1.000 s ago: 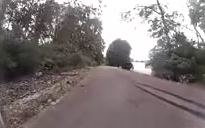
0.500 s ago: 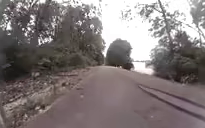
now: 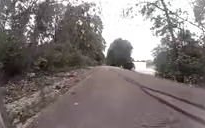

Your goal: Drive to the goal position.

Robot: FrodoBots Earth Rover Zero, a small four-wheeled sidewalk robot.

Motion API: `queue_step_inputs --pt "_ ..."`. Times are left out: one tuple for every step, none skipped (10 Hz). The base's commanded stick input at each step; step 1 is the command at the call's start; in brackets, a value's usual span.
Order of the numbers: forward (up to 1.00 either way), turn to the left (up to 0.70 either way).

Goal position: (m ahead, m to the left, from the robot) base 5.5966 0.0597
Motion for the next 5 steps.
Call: queue_step_inputs --pt "0.7 0.0" --pt "0.7 0.0" --pt "0.7 0.0" --pt "0.7 0.0" --pt "0.7 0.0"
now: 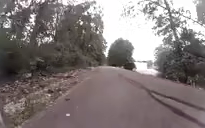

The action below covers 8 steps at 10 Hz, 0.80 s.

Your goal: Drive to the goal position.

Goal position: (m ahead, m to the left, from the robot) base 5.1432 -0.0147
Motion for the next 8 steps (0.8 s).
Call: queue_step_inputs --pt "0.7 -0.01" --pt "0.7 -0.07" --pt "0.7 -0.29" --pt "0.7 -0.19" --pt "0.7 -0.08" --pt "0.7 -0.01" --pt "0.7 0.0" --pt "0.7 0.0"
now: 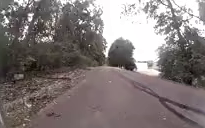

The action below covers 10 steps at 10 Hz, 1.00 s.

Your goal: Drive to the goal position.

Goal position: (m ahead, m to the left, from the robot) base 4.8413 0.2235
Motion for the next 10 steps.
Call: queue_step_inputs --pt "0.7 0.0" --pt "0.7 0.0" --pt "0.7 0.0" --pt "0.7 0.0" --pt "0.7 0.0" --pt "0.7 0.0" --pt "0.7 0.0" --pt "0.7 0.0" --pt "0.7 0.0" --pt "0.7 0.0"
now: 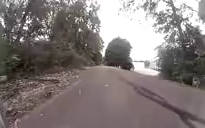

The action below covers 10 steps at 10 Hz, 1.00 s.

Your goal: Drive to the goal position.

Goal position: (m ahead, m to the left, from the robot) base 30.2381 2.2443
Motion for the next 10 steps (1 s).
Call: queue_step_inputs --pt "0.7 0.0" --pt "0.7 0.0" --pt "0.7 0.0" --pt "0.7 0.0" --pt "0.7 0.0" --pt "0.7 0.0" --pt "0.7 0.0" --pt "0.7 0.0" --pt "0.7 0.0" --pt "0.7 0.0"
